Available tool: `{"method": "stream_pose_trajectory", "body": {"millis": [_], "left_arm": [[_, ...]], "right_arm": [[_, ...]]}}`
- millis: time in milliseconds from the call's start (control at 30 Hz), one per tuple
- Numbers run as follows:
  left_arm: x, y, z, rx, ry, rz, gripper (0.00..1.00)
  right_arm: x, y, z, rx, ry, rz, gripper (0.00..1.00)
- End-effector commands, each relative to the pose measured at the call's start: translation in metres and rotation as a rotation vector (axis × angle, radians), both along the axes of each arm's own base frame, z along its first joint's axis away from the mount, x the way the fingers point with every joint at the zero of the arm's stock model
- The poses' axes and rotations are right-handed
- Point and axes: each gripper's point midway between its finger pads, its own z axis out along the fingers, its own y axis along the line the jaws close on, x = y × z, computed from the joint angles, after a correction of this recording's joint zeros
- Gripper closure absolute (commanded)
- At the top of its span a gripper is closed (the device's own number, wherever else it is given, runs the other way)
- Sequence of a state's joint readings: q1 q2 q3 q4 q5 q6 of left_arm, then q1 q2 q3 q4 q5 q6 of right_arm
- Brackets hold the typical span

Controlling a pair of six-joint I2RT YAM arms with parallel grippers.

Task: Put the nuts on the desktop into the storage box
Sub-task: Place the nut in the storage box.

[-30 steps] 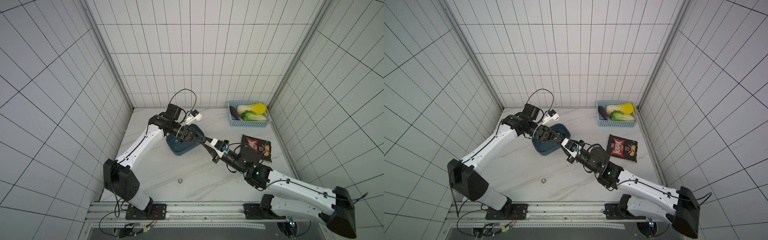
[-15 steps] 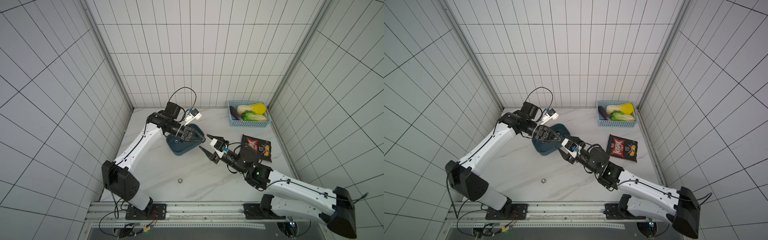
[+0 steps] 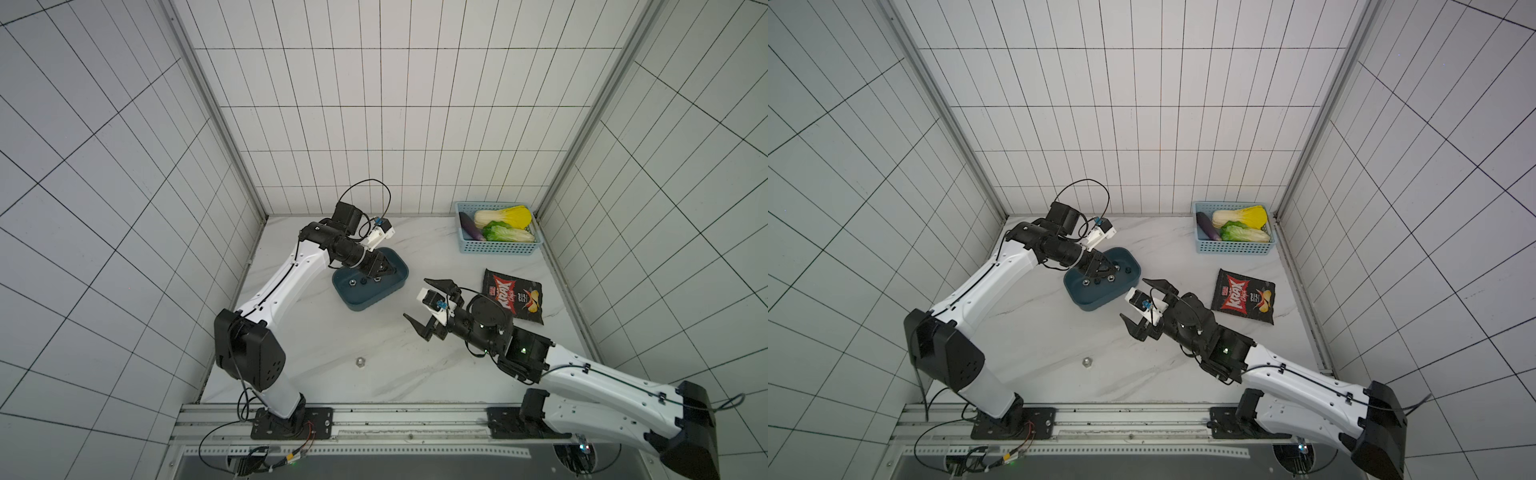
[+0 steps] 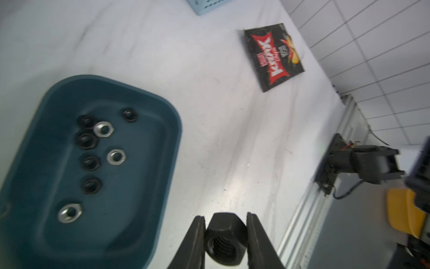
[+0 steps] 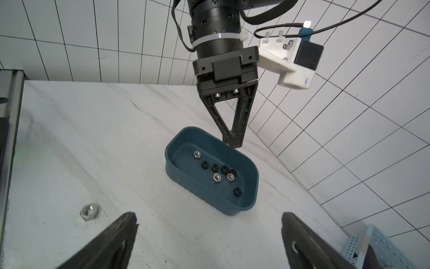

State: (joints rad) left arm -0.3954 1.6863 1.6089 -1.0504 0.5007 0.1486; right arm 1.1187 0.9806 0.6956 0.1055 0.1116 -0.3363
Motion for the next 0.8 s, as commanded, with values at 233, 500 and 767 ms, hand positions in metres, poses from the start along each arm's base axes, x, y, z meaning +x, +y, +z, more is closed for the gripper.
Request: {"method": "stream_pose_trajectory", "body": {"millis": [233,500,767], "left_arm": [[0.082,0.072,-0.092,0.416,-0.099,0.270,0.79],[0.116,0.090,-0.130,0.517,-0.143,0.358,0.79],[0.126,0.088,-0.158,0.545,-0.115,0.368,0.79]], "right_arm": [[0.014,0.006,-0.029,-0.092,0.021,-0.054,0.01],[0.018,0.013,-0.030,-0.089,0.019,-0.058,0.01],[0.021,0.011,-0.028,-0.084,0.011,-0.080,0.01]]}}
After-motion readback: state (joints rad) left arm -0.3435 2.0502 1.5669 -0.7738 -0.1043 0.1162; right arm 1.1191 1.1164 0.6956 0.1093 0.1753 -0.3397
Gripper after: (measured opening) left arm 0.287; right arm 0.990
